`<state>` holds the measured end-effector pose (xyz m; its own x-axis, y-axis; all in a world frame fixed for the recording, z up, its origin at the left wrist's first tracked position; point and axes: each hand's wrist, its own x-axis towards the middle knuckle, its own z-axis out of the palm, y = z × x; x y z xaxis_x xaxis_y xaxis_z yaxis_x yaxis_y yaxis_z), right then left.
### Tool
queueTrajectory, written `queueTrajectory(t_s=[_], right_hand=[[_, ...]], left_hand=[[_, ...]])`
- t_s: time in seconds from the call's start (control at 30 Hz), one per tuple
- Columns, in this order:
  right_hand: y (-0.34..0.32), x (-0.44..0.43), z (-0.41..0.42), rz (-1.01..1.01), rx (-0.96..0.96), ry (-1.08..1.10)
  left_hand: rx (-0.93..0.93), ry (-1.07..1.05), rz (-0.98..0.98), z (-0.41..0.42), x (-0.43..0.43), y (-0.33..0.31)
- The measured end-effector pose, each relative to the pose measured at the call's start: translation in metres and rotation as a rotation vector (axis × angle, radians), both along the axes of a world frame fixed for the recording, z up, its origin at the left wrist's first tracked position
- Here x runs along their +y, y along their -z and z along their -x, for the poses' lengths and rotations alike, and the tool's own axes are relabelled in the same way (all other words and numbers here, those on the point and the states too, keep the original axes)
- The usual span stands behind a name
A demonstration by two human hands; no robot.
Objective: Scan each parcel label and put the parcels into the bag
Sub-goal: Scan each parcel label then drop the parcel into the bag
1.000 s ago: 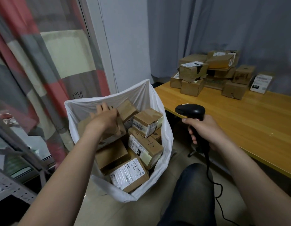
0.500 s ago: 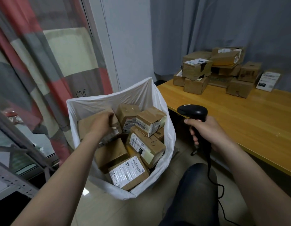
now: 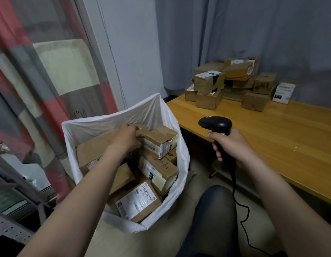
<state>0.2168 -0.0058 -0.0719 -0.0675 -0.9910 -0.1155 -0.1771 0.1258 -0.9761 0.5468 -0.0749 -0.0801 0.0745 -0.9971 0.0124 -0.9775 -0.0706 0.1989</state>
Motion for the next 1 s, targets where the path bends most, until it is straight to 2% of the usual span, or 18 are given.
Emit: queueTrajectory(t_s=[0.13,0.33,0.6,1.0], right_hand=[[-0.014,-0.001,0.024,0.018,0.018,0.078],[-0.038,-0.019,0.071,0.101,0.047,0.227],[-0.066,-0.077,0.115,0.123,0.063,0.269],[-0.06,-0.175,0.142,0.118,0.061,0.26]], left_hand=[[-0.048,0.05,0.068,0.042,-0.021,-0.027],[-0.016,0.217,0.16,0.125,-0.062,-0.059],[0.081,0.349,0.126,0.214,-0.144,-0.074],[0.391,0.244,0.076,0.272,-0.291,-0.062]])
